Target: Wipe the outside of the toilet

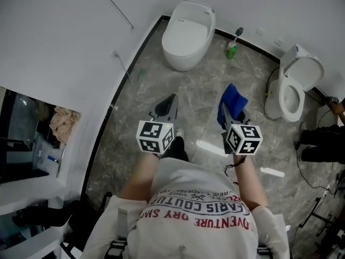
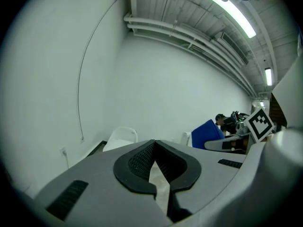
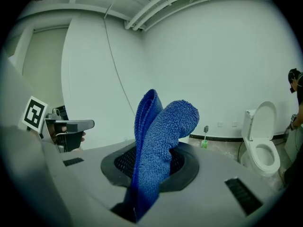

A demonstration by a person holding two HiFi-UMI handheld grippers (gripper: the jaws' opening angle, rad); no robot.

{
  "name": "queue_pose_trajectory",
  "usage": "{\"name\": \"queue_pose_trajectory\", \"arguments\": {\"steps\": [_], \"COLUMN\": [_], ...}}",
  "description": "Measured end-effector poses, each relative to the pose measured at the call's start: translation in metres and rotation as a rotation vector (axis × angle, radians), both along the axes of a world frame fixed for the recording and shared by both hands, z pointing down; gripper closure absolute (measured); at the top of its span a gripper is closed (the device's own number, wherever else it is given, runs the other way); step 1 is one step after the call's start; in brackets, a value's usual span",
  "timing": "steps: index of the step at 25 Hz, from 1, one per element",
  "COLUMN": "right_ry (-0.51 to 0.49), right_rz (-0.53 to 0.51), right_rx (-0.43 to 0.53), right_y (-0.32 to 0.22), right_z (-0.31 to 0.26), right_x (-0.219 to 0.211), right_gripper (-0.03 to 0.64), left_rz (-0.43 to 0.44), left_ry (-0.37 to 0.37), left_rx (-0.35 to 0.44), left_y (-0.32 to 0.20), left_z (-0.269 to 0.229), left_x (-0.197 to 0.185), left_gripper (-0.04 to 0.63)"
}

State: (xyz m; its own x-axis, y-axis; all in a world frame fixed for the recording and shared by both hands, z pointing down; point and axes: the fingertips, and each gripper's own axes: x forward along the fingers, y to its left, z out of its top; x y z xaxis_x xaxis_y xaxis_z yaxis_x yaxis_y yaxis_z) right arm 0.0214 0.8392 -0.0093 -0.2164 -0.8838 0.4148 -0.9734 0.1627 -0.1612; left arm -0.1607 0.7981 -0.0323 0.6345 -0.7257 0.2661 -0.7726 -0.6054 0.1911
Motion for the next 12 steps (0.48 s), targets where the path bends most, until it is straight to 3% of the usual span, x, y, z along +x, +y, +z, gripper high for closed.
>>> {"name": "queue_pose_trajectory", "arguments": {"steps": [12], "right_ry": [0.020], "right_rz": [0.040], "right_rx": [0.003], "right_y": [-0.212], "right_z": [-0.009], "right_x": [-0.015], "right_gripper": [0.545], "left_rz": [0.047], "left_ry": [0.016], "left_rx": [0.003], "left_y": [-0.207], "left_z": [-0.013], "left_x": [-0.021], "left_gripper": [0.588]}}
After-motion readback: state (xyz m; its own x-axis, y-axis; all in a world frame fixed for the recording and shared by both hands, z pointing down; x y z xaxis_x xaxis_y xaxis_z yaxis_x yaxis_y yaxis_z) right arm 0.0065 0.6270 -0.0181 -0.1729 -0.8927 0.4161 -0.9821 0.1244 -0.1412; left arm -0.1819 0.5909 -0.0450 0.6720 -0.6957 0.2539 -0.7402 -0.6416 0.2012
